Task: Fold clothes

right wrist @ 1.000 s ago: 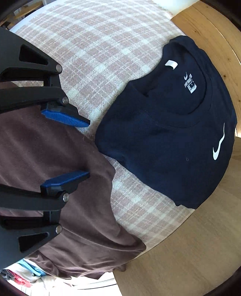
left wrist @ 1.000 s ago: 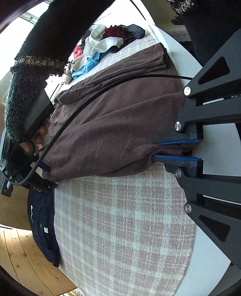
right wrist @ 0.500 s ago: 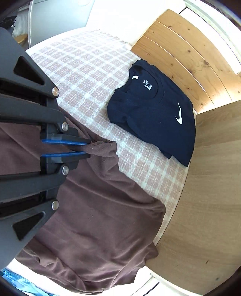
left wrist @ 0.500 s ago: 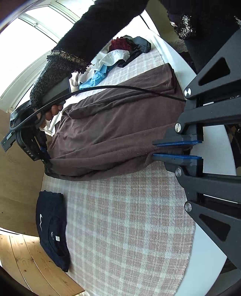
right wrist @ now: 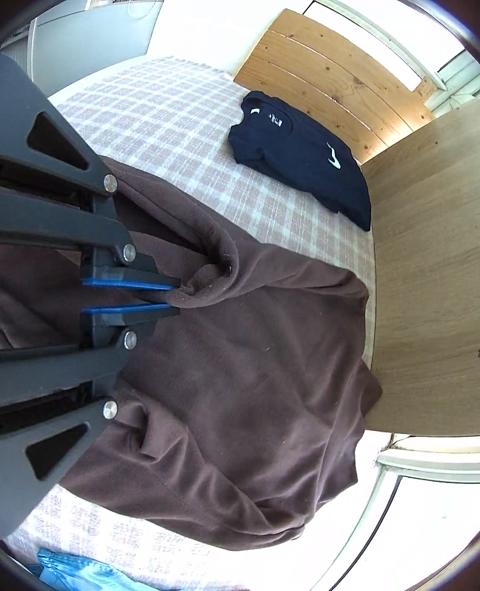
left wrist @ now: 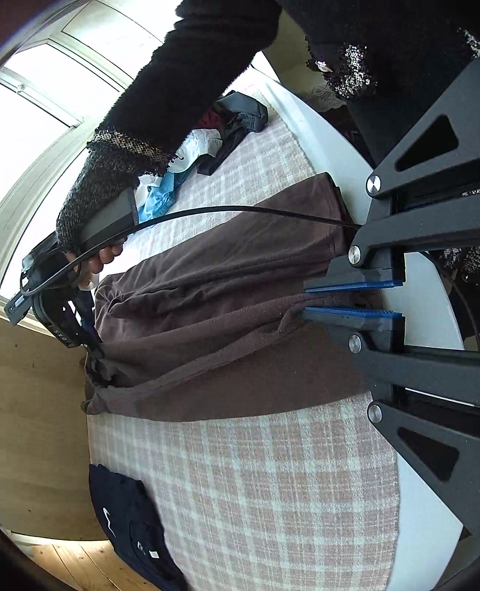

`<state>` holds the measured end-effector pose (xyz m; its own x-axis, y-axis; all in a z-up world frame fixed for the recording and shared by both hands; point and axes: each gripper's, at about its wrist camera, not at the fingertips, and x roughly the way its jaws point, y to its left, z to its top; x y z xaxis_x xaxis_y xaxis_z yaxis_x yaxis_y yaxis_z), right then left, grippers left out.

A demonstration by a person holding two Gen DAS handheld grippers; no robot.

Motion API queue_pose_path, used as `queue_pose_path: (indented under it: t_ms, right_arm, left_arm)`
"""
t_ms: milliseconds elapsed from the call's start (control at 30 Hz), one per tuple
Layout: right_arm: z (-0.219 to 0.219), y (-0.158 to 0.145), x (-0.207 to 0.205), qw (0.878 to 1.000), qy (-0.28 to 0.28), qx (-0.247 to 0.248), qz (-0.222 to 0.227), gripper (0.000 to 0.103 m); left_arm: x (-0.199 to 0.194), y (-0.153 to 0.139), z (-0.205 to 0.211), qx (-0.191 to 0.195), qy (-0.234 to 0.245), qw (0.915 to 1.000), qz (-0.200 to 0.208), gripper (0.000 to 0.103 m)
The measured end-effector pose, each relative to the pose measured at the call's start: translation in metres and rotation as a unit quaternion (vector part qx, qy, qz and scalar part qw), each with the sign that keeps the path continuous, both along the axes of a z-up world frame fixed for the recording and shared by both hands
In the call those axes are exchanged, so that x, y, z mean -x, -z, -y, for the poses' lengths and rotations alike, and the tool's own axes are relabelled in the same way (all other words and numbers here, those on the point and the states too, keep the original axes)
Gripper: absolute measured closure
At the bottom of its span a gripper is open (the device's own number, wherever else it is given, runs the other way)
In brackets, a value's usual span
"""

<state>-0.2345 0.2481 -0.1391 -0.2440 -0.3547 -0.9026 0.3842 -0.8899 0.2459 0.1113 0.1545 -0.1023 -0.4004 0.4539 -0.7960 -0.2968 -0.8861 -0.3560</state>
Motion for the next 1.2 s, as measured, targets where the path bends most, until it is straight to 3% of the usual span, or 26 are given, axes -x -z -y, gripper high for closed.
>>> queue_pose_path:
  t_ms: [300, 500, 633, 800, 1000, 1133, 1167, 1200]
  right_arm:
    - [-0.023, 0.027, -0.003, 0.999, 0.001, -0.031, 0.010, 0.096]
    - [-0.025, 0.037, 0.001, 0.999, -0.008, -0.032, 0.023, 0.096]
    - [-0.033, 0.031, 0.002, 1.000, 0.001, -0.010, 0.025, 0.096]
    - [-0.040, 0.023, -0.004, 1.000, 0.016, 0.005, 0.003, 0.096]
    - [-0.032, 0.036, -0.005, 1.000, -0.012, -0.027, 0.008, 0.095]
    - [-0.042, 0.008, -0.011, 0.999, -0.033, -0.015, 0.018, 0.084]
    - [-0.048, -0.003, -0.020, 0.999, -0.040, -0.012, 0.009, 0.082]
    - [-0.056, -0.015, -0.031, 0.999, -0.044, -0.010, -0.005, 0.074]
  left_arm:
    - [-0.001, 0.031, -0.040, 0.028, 0.043, 0.9978, 0.042, 0.099]
    - [-0.007, 0.013, -0.009, -0.002, 0.017, 0.9984, 0.054, 0.096]
    - [-0.020, -0.007, 0.016, 0.021, -0.001, 0.9990, 0.039, 0.093]
    - [-0.017, 0.006, 0.018, 0.042, -0.003, 0.9978, 0.050, 0.093]
    - [0.008, 0.023, -0.011, 0.003, 0.024, 0.9990, 0.036, 0.093]
    - [0.017, 0.049, -0.040, 0.013, 0.075, 0.9954, 0.058, 0.092]
    - [0.015, 0.049, -0.043, 0.014, 0.082, 0.9950, 0.056, 0.090]
    - [0.013, 0.046, -0.045, 0.013, 0.088, 0.9945, 0.054, 0.080]
